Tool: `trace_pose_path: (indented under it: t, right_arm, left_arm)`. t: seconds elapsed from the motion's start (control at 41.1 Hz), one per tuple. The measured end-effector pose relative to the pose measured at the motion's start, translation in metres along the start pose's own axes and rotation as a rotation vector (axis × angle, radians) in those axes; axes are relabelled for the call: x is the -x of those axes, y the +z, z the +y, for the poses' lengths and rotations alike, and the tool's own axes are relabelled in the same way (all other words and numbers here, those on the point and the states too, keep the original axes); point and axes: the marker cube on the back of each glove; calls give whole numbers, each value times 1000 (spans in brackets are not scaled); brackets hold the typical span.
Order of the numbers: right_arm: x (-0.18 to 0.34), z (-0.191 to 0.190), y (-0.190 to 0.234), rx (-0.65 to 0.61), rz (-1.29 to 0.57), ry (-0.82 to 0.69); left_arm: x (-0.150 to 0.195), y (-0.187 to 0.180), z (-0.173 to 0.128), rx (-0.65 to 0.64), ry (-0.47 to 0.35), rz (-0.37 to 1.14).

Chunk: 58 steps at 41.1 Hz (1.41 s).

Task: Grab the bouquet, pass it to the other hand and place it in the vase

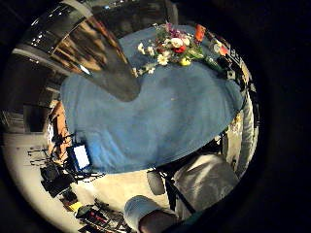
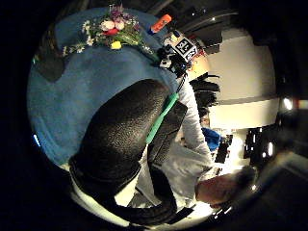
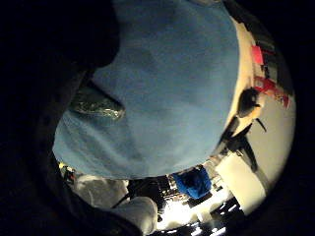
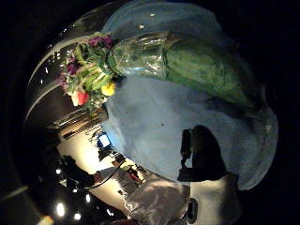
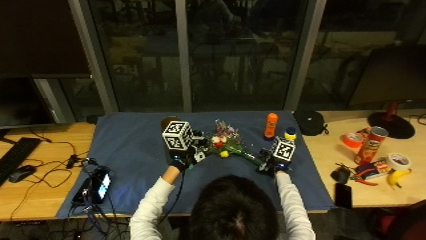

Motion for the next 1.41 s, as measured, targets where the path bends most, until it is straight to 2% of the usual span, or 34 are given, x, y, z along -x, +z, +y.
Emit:
trace_pose_path:
  t: [0.146, 0.341, 0.414, 0.535, 0.681, 0.754, 0.803, 0.852, 0.973, 1.022, 1.168, 1.217, 1.314, 1.411]
  right_arm:
    - [6, 2, 18, 47, 40, -50]
    - [11, 11, 23, 139, 114, 4]
    - [14, 11, 23, 121, 121, 27]
    - [19, 10, 19, -2, 126, 98]
    - [19, 17, 15, 64, 73, 84]
    - [18, 16, 16, 79, 19, 56]
    - [19, 15, 16, 37, -11, 29]
    - [21, 11, 13, -58, -40, -3]
    - [22, 11, -8, -393, -111, 8]
    - [22, 14, -15, -448, -170, 16]
    - [32, 26, -39, -483, -430, -23]
    - [38, 35, -50, -454, -508, -8]
    - [56, 49, -71, -379, -691, 7]
    - [75, 54, -90, -433, -834, -77]
  left_arm:
    - [3, 1, -1, 5, -8, 13]
    - [9, 2, -7, 1, -29, 28]
    - [10, 2, -8, 12, -33, 38]
    - [14, 3, -10, 19, -51, 40]
    - [24, 0, -7, 8, -115, -16]
    - [28, -4, -8, -21, -149, -41]
    - [30, -6, -9, -37, -149, -36]
    - [31, -8, -10, -41, -142, -17]
    - [32, -11, -8, 20, -122, 79]
    - [32, -13, -7, 25, -117, 102]
    - [25, -20, -10, -11, -113, 152]
    - [24, -22, -16, -19, -123, 185]
    - [24, -27, -35, -32, -145, 287]
    - [17, -33, -52, -47, -125, 438]
